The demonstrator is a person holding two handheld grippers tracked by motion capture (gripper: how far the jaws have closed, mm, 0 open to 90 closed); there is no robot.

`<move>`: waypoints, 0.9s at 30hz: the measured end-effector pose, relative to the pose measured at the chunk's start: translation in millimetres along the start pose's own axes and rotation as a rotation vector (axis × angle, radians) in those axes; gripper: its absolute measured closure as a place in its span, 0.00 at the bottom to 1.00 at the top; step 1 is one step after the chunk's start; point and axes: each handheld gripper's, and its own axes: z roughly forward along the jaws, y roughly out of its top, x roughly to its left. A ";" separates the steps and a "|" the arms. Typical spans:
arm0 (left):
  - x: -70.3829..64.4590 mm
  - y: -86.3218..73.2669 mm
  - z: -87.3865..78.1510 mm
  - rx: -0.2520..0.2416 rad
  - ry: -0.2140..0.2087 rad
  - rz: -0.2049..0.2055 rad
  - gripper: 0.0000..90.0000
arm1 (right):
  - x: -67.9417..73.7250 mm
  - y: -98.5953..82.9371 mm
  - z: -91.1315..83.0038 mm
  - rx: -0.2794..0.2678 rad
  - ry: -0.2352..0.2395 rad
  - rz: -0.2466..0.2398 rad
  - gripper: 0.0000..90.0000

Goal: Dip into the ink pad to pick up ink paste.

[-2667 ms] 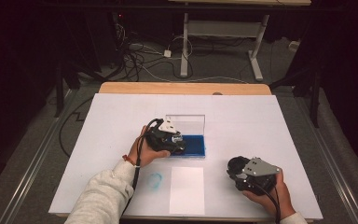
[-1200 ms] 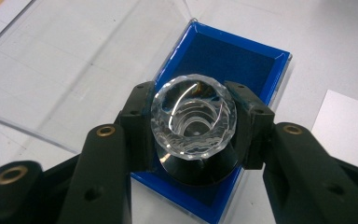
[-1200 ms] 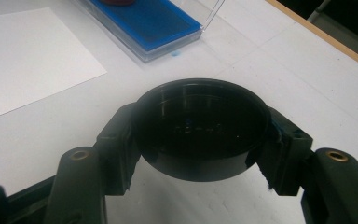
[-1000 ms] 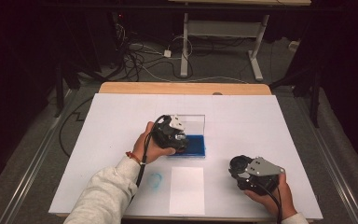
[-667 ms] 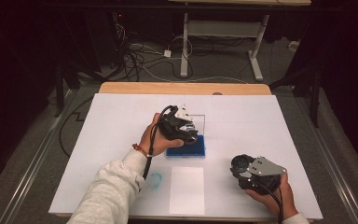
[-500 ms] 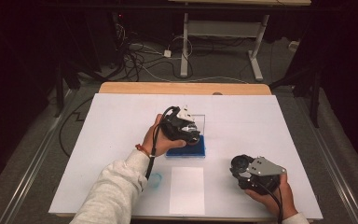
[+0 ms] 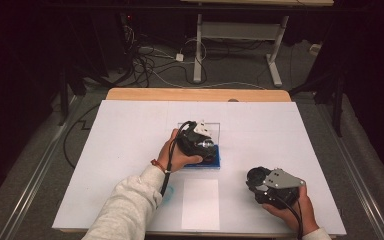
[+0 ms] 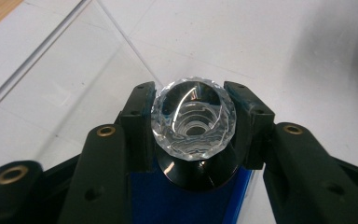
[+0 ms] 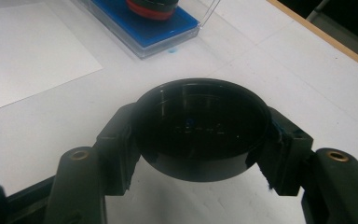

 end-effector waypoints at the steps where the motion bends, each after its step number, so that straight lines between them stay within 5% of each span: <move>1: -0.5 0.1 0.7 0.000 -0.002 0.002 0.61 | 0.1 -0.1 0.4 0.002 0.001 -0.001 0.43; 23: 1.1 -3.3 5.3 0.021 -0.016 -0.017 0.61 | 3.0 -0.5 3.8 0.030 0.017 -0.019 0.43; 27: -3.5 -1.1 4.0 0.054 0.003 0.017 0.61 | 3.3 -0.4 3.4 0.029 0.019 -0.020 0.43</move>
